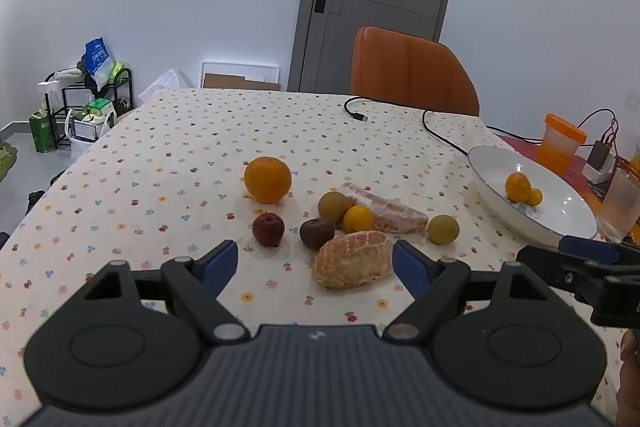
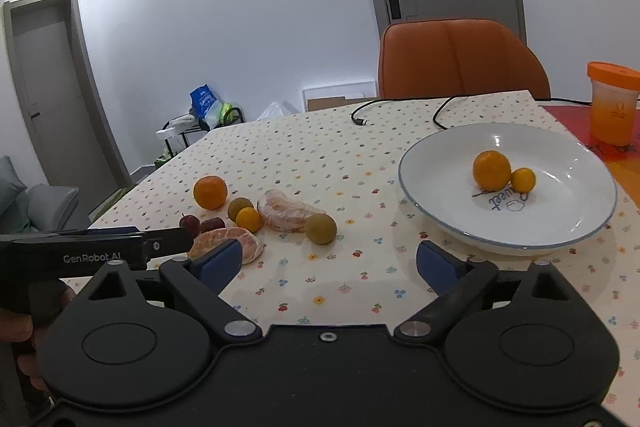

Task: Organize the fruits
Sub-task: 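Move both tools back over the fruit pile, then grasp the green round fruit with the right tool while the left tool grasps the red plum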

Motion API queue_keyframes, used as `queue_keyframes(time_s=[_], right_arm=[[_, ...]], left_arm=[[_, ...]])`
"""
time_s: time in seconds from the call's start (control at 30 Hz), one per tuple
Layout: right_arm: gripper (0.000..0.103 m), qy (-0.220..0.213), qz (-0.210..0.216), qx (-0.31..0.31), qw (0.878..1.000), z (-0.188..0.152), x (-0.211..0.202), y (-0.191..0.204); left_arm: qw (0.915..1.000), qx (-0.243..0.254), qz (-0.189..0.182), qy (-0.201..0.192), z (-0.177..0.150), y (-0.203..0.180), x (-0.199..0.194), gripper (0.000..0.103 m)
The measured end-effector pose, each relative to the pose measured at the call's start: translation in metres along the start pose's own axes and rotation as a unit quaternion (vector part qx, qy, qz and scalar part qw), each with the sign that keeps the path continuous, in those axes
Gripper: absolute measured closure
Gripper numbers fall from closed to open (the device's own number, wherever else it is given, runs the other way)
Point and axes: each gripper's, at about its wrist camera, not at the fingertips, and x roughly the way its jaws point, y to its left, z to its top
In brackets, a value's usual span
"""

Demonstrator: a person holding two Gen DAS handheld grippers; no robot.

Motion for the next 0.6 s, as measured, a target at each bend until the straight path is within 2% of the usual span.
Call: queue_keyframes(time_s=[0.13,0.4,0.6], right_arm=[[0.017,0.004,0.005,0.002,1.000,0.001,0.008,0.000],[0.033,0.019,0.012,0.010,1.000,0.004,0.029,-0.001],[0.041,0.027,0.017,0.011,0.999,0.009,0.041,-0.003]], left_arm=[[1.0000,-0.006,0.002,0.003,0.000,0.005,0.005,0.026],[0.9997,-0.016,0.011,0.011,0.005,0.015,0.019,0.035],[0.9993,-0.030,0.019,0.012,0.012,0.023,0.029,0.051]])
